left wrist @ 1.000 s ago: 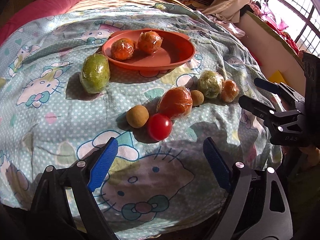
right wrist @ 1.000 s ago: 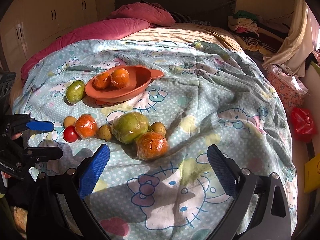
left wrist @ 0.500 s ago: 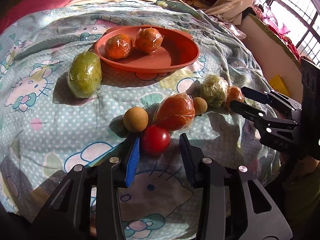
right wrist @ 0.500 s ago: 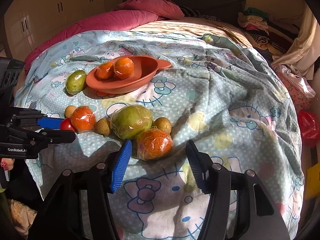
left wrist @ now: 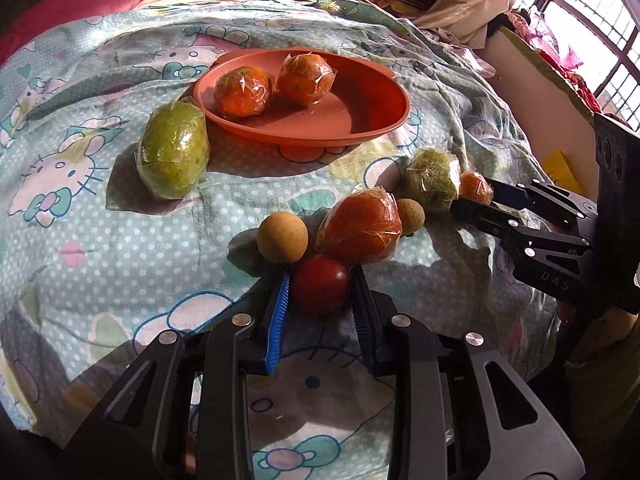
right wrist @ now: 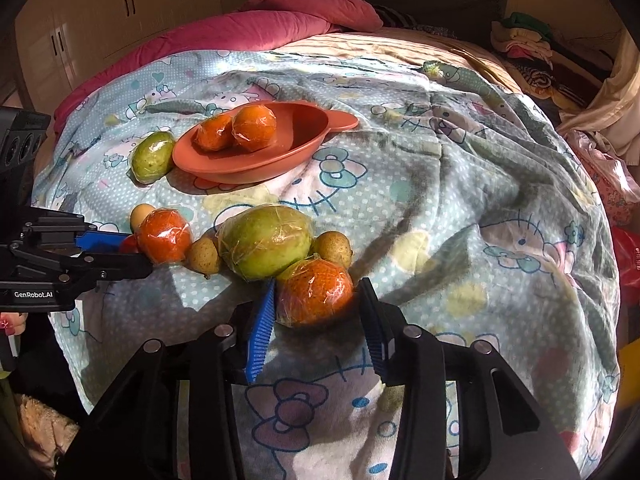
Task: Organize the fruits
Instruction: 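Grasp the red tomato with the left tool while the right tool grasps a wrapped orange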
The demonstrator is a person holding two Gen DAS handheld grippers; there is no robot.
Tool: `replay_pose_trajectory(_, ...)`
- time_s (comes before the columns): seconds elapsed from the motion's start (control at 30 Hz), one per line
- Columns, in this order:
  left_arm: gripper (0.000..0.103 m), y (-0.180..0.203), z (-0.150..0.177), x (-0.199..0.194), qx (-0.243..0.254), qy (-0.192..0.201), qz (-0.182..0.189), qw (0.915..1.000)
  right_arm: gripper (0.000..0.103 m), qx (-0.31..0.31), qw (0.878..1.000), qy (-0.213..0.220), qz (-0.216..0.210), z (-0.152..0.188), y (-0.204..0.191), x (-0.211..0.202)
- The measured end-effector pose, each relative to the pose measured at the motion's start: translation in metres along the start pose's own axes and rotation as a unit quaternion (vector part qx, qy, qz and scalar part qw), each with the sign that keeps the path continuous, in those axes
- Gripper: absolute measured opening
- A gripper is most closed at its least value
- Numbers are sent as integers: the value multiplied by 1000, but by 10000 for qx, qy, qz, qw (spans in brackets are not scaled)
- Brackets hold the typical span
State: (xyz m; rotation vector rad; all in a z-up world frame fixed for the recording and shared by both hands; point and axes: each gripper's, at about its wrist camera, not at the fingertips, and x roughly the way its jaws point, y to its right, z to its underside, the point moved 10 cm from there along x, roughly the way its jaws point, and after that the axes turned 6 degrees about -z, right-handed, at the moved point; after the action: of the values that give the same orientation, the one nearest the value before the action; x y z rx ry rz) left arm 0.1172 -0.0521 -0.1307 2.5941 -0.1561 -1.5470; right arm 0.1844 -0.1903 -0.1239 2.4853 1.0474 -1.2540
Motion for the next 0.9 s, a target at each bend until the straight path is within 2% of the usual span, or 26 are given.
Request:
replay_pose_trajectory(0.43, 21, -2, 2, -20, -4, 45, 121, 9999, 39, 141, 9992, 353, -86, -8, -5, -31)
replay_pose_trajectory(0.9, 21, -12, -23, -45, -24, 287, 48, 9996, 39, 162, 9984, 536, -43, -26, -5, -42)
